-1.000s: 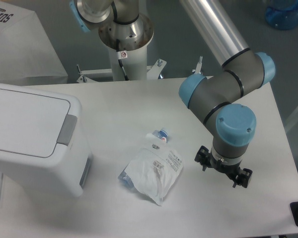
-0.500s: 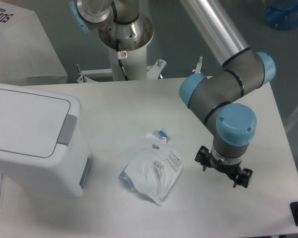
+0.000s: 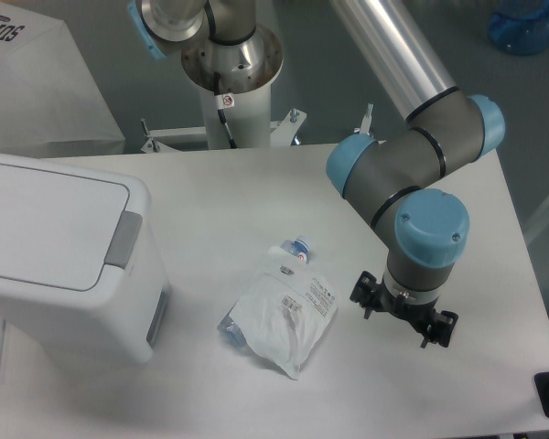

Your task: Open the trash can

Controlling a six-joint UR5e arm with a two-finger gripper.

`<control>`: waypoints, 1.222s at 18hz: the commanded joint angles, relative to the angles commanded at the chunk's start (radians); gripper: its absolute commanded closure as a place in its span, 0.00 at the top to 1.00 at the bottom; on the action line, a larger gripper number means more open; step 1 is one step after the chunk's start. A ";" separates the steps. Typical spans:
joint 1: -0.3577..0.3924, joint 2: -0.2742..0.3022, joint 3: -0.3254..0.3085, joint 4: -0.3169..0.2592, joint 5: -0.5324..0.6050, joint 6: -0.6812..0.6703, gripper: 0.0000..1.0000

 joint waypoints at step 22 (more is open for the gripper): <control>-0.024 0.274 -0.173 0.003 -0.592 -0.390 1.00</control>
